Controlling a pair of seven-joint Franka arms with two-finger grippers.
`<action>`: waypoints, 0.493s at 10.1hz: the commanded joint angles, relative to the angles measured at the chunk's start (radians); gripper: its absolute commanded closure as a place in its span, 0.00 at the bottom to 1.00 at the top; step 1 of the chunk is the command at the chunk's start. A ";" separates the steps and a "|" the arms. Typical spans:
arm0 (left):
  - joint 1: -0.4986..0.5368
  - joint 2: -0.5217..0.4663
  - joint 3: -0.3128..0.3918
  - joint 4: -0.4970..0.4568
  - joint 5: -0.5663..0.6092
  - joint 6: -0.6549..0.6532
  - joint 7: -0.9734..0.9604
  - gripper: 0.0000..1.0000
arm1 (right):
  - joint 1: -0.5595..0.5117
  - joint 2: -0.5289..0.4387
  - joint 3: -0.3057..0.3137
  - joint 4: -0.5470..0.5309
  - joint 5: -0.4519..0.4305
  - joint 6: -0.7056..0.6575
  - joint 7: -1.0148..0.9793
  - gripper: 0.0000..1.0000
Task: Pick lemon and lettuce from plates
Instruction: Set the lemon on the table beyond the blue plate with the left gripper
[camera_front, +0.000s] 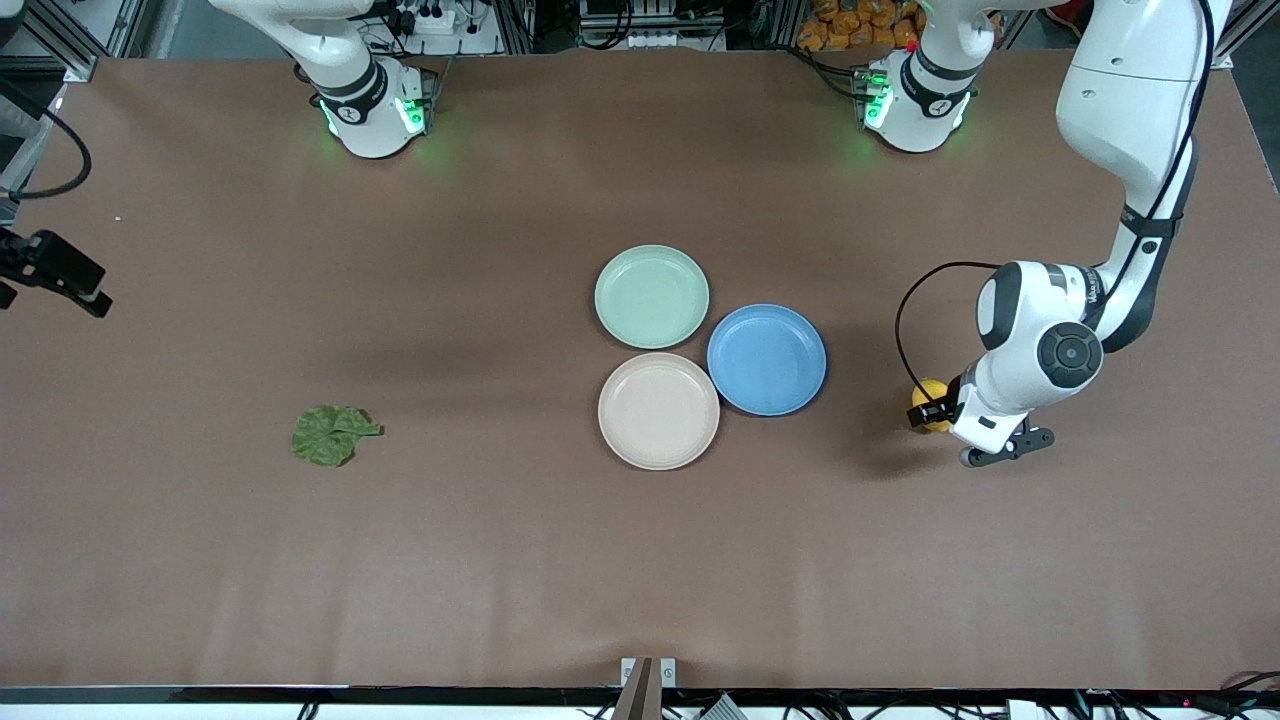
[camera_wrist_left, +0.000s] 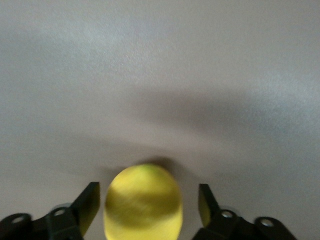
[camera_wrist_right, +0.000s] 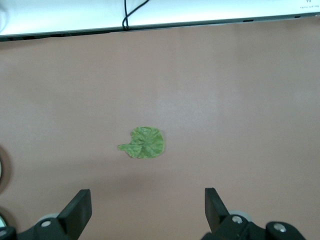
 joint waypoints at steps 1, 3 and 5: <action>0.018 -0.022 -0.007 0.009 0.021 -0.001 0.014 0.00 | 0.018 -0.018 0.000 -0.005 0.017 -0.009 0.003 0.00; 0.021 -0.070 -0.006 -0.028 0.019 -0.017 -0.001 0.00 | 0.018 -0.021 -0.002 0.013 0.018 -0.033 0.003 0.00; 0.075 -0.163 -0.006 -0.112 0.021 -0.020 0.013 0.00 | 0.021 -0.024 0.000 0.015 0.018 -0.107 -0.003 0.00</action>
